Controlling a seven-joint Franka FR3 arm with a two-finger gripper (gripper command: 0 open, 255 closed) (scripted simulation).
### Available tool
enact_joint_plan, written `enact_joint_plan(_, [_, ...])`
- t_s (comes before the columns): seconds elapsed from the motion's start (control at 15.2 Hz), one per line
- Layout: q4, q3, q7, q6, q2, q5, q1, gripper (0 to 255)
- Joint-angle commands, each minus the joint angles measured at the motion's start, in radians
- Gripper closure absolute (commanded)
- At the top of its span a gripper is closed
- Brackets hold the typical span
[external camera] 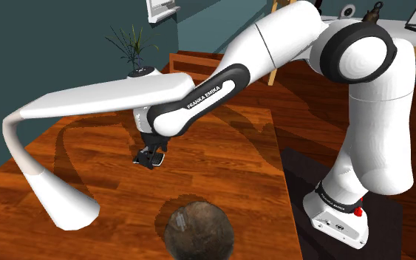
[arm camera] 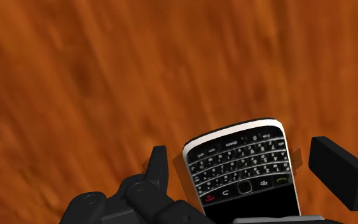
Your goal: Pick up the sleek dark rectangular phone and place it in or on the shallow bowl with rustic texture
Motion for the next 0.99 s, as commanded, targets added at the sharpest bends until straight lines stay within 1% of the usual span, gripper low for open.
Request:
enact_joint_plan(0.0, [-0.002, 0.0, 0.0, 0.003, 0.0, 0.0, 0.0, 0])
enact_joint_plan(0.33, [-0.002, 0.0, 0.0, 0.002, 0.0, 0.0, 0.0, 0])
enact_joint_plan(0.4, [-0.002, 0.0, 0.0, 0.002, 0.0, 0.0, 0.0, 255])
enact_joint_plan(0.92, [-0.002, 0.0, 0.0, 0.003, 0.0, 0.0, 0.0, 255])
